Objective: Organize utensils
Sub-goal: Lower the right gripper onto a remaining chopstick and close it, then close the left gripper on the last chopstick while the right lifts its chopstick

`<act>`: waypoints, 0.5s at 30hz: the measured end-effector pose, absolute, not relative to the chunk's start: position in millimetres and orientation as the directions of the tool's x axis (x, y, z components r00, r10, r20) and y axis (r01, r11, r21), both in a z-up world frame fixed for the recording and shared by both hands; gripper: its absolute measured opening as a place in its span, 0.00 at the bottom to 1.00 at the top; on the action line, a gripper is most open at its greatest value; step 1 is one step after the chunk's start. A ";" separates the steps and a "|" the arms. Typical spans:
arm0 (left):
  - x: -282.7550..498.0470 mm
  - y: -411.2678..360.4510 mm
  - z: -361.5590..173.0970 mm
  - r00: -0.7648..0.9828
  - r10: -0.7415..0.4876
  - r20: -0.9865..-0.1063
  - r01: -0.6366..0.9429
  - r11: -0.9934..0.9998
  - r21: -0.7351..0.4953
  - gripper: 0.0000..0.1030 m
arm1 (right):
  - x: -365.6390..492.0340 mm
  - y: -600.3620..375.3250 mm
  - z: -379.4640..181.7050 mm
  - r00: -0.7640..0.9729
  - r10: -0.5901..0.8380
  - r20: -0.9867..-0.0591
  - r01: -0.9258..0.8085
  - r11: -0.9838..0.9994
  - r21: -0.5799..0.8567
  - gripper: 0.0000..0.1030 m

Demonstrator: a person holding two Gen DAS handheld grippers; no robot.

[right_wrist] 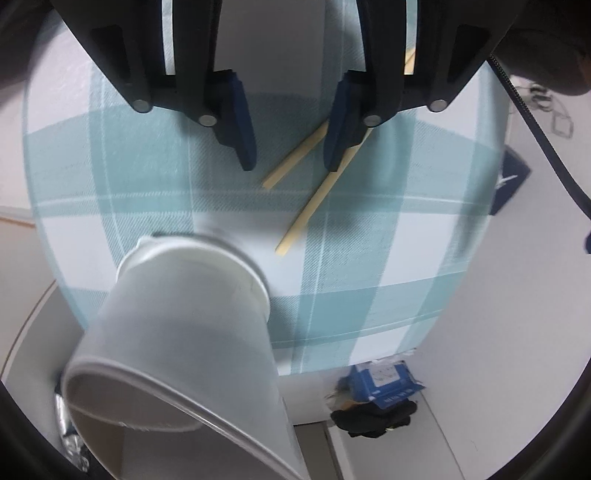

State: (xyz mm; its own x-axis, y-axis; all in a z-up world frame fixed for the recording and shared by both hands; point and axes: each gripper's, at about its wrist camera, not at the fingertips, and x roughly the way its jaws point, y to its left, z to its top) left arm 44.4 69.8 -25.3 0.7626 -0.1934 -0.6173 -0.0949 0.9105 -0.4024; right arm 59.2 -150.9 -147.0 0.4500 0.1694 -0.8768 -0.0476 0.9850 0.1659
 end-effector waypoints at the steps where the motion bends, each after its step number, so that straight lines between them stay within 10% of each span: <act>1: 44.8 70.0 -25.4 0.762 -0.195 -0.618 -0.096 0.909 -0.405 0.99 | 62.0 -148.3 -146.8 0.449 0.151 -0.881 -0.048 0.988 0.145 0.31; 8: 45.8 72.2 -27.0 0.756 -0.197 -0.624 -0.102 0.907 -0.409 0.99 | 74.4 -132.2 -146.6 0.452 0.075 -0.889 -0.109 0.994 0.029 0.08; 15: 46.0 70.6 -29.4 0.751 -0.191 -0.632 -0.103 0.911 -0.398 0.99 | 71.1 -122.0 -145.2 0.433 0.107 -0.895 -0.267 0.964 -0.013 0.05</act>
State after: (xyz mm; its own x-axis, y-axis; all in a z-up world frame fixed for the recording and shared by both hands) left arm 46.0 70.6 -29.4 0.7506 -0.1915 -0.6325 -0.1033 0.9114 -0.3985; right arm 71.1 -122.0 -145.2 0.4326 0.1072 -0.8952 -0.2666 0.9637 -0.0134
